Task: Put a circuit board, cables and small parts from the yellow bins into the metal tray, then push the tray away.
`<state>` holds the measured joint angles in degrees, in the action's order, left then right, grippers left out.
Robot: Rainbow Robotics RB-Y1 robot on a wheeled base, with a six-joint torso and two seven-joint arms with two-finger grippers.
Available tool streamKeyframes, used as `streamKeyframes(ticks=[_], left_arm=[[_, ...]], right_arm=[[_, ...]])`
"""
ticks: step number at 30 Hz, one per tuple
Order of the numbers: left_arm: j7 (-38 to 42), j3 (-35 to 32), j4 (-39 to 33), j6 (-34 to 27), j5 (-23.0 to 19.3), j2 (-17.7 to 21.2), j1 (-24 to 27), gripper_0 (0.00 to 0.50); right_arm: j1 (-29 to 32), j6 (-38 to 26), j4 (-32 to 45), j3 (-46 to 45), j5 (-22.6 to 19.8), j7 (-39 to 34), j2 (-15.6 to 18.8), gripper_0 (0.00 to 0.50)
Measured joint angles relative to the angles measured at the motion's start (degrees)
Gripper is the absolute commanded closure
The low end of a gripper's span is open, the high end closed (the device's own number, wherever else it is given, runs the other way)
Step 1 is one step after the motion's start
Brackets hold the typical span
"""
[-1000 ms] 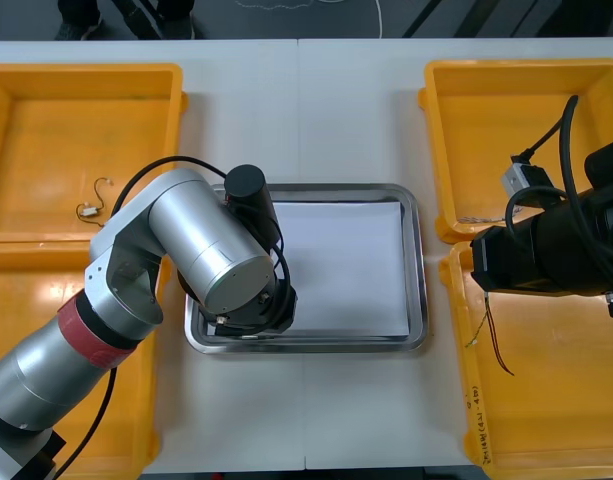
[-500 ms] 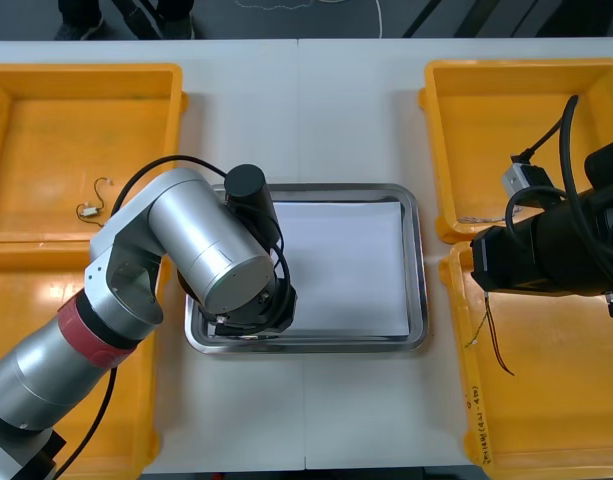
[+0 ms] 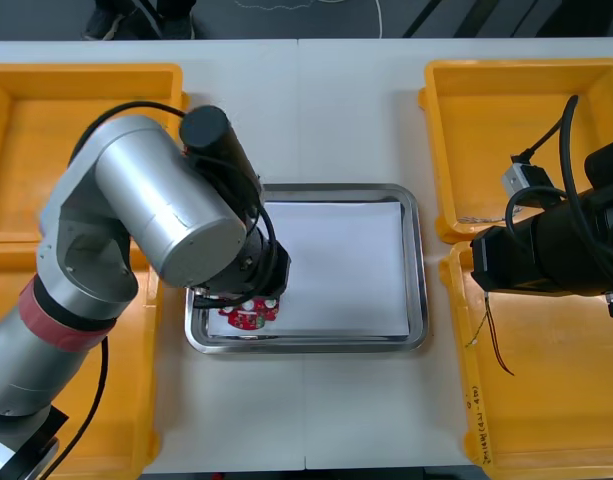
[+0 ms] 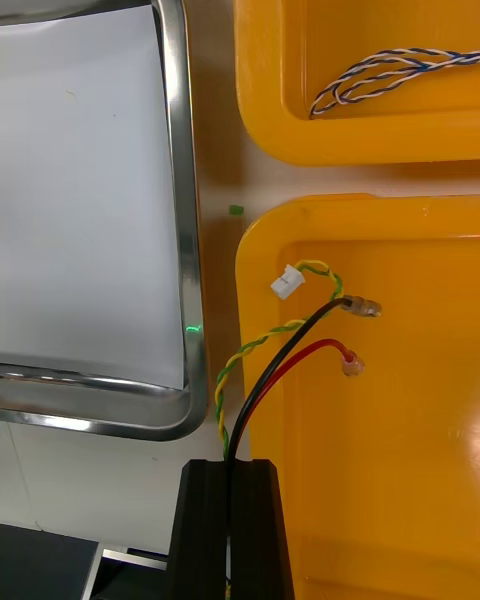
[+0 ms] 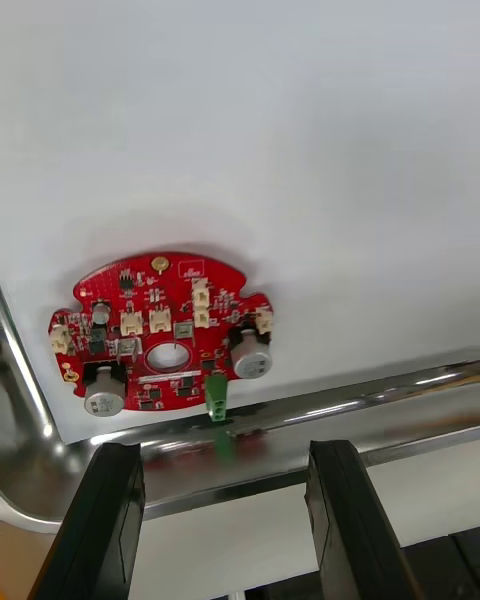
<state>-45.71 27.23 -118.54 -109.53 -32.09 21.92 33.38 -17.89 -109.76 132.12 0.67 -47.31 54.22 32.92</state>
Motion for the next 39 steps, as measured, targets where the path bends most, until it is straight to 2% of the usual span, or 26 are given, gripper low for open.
streamKeyframes(ticks=[5,10,16,23,29,33,39], left_arm=[[0.0,-2.7,-4.0,-0.1,-1.0,0.6,0.0,0.026],[0.0,-5.7,-6.4,-0.1,-2.9,2.7,0.0,0.027],[0.0,-12.7,-7.2,-0.1,-7.4,6.6,0.0,0.027],[0.0,-18.4,-7.1,-0.1,-11.8,12.3,0.0,0.026],[0.0,-21.8,-4.5,-0.1,-14.1,16.0,0.0,0.025],[-0.7,-24.3,-0.6,-0.1,-14.5,17.9,0.1,0.025],[-11.0,-27.0,4.9,-0.1,-14.6,20.2,0.1,0.027]], right_arm=[[0.0,0.0,0.0,0.0,0.0,0.0,0.0,0.5],[0.0,0.0,0.0,0.0,0.0,0.1,0.0,0.5],[-0.6,0.0,0.0,1.1,-0.1,0.5,0.0,0.5],[-3.6,0.0,-0.5,6.9,0.4,1.3,0.0,0.5],[-6.8,0.0,-4.0,9.8,1.3,15.5,-0.3,0.5],[-8.8,0.0,-6.2,10.7,3.1,19.8,-1.6,0.5],[-12.3,0.0,-8.2,16.0,6.2,25.7,-3.0,0.5]])
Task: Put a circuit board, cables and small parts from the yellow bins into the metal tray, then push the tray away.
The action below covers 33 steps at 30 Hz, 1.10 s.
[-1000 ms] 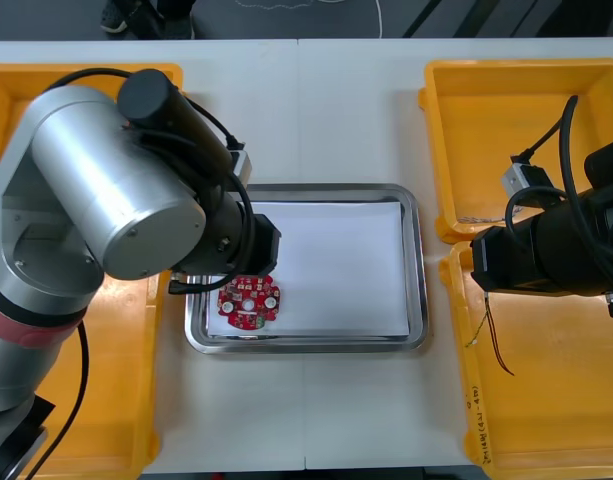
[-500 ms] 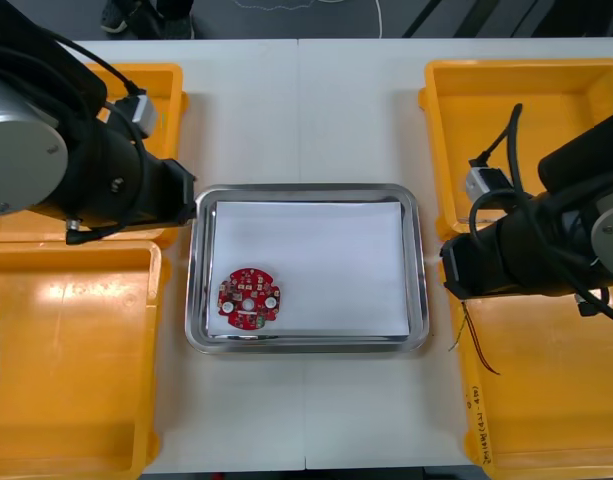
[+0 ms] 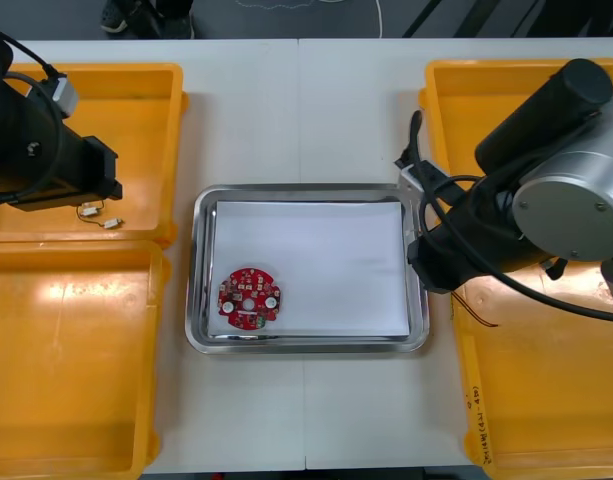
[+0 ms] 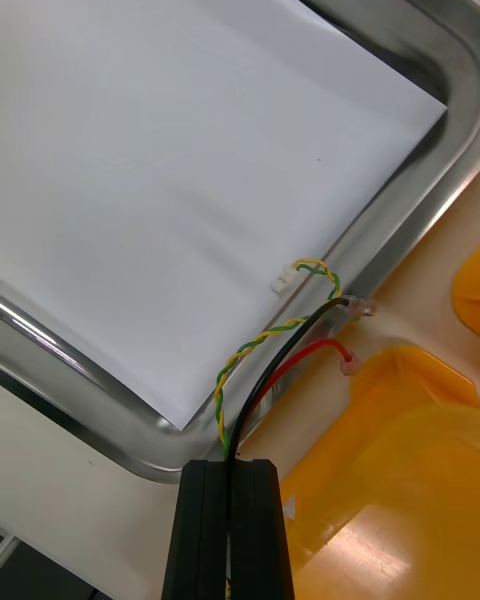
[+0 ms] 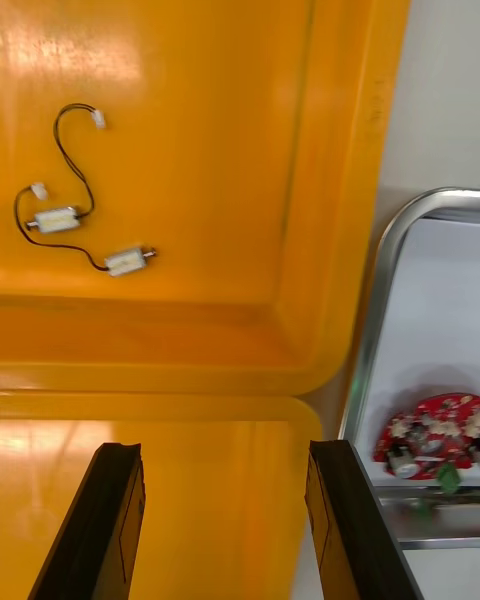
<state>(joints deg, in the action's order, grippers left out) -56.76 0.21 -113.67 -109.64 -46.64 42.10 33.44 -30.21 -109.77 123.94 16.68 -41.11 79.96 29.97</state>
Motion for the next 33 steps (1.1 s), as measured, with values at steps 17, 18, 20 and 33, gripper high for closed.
streamKeyframes(ticks=[17,18,20,33], left_arm=[[-8.5,-1.8,15.2,0.5,2.3,2.3,1.5,0.026],[-8.8,-1.8,16.1,0.7,2.5,2.3,1.8,0.025],[-10.2,-1.8,17.6,1.5,2.6,2.3,2.5,0.026],[-15.9,1.5,28.3,8.2,3.8,2.3,7.6,0.025]], right_arm=[[-6.3,0.0,-3.7,8.5,3.0,17.3,-4.6,0.5],[-6.5,0.0,-3.7,9.0,3.4,18.7,-4.6,0.5],[-6.8,0.3,-3.8,10.3,4.2,22.3,-4.7,0.5],[-8.0,9.9,-4.3,20.9,8.5,26.6,-4.7,0.5]])
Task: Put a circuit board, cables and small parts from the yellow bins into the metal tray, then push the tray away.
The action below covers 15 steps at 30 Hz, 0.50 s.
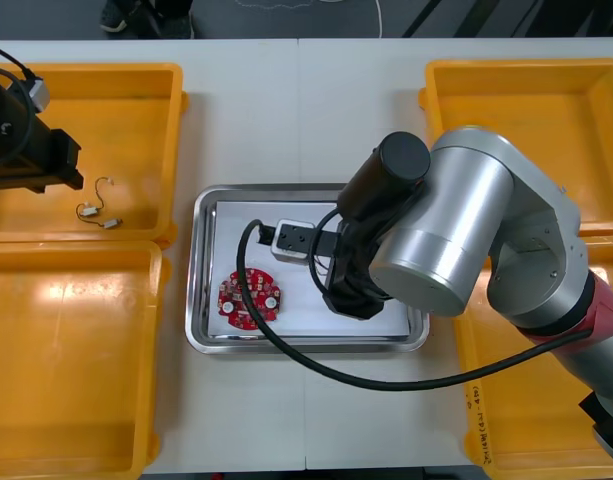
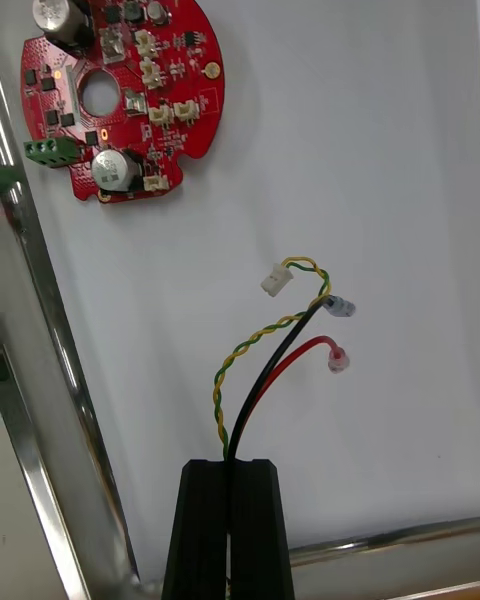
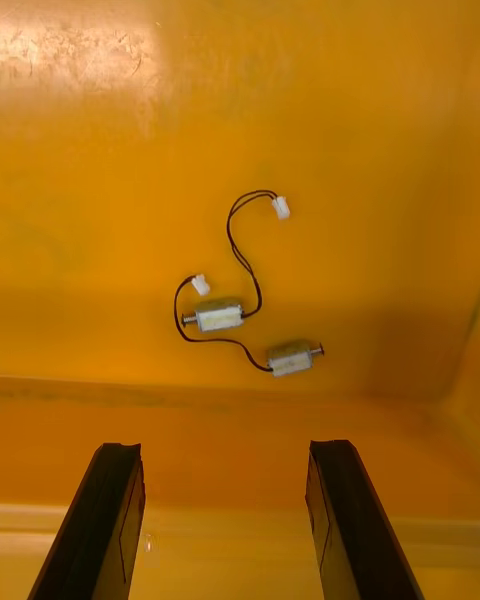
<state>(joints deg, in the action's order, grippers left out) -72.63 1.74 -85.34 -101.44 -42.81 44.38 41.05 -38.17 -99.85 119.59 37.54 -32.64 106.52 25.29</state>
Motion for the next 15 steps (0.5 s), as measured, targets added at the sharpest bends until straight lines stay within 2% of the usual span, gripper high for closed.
streamKeyframes(ticks=[7,15], left_arm=[[0.0,1.0,3.8,3.3,1.0,0.0,0.3,0.024],[0.0,2.2,7.3,7.5,1.6,0.0,0.4,0.026]], right_arm=[[-0.6,1.9,-1.0,3.0,0.3,0.0,0.0,0.5],[-2.5,3.8,-5.9,5.1,-0.1,0.2,0.0,0.5]])
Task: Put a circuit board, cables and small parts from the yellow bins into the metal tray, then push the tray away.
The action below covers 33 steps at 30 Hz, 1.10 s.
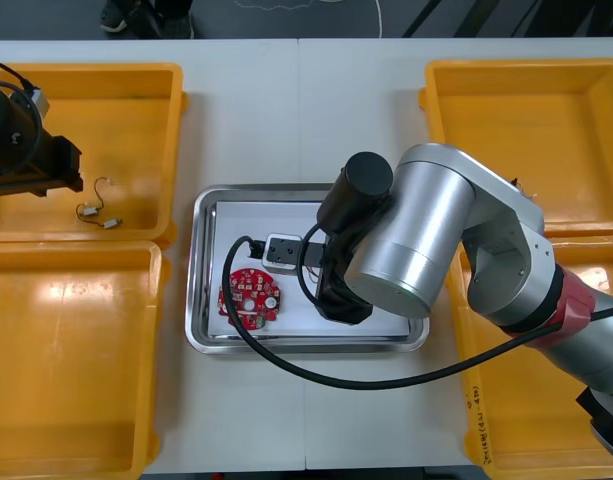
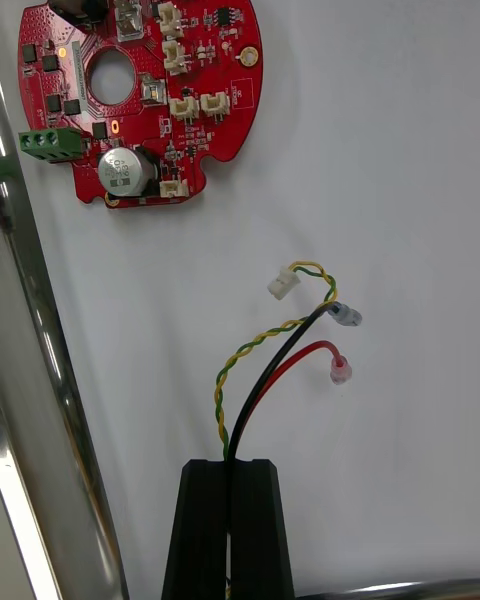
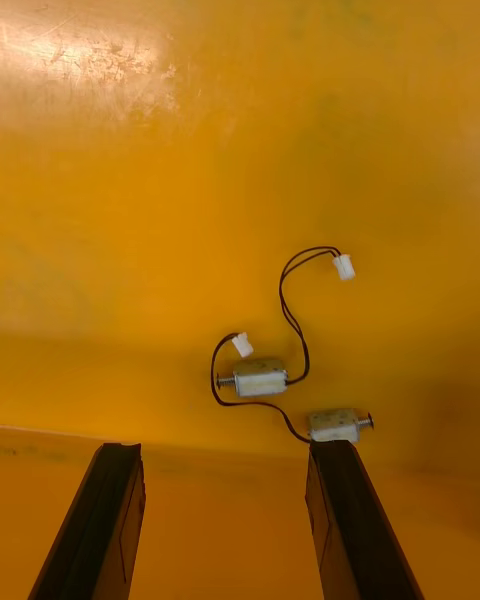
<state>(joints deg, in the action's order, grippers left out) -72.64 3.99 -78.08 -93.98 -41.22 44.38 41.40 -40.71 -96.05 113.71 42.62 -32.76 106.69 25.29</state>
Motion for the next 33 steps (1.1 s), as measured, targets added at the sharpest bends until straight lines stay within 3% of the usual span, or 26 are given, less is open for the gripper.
streamKeyframes(ticks=[6,33], left_arm=[[0.0,0.9,2.3,2.4,0.0,0.0,0.0,0.026],[0.0,2.5,8.9,7.5,0.6,-3.8,0.0,0.026]], right_arm=[[-1.4,1.5,-3.1,1.4,-2.4,2.2,0.0,0.5],[-3.0,5.9,-7.2,8.8,-1.7,3.7,0.0,0.5]])
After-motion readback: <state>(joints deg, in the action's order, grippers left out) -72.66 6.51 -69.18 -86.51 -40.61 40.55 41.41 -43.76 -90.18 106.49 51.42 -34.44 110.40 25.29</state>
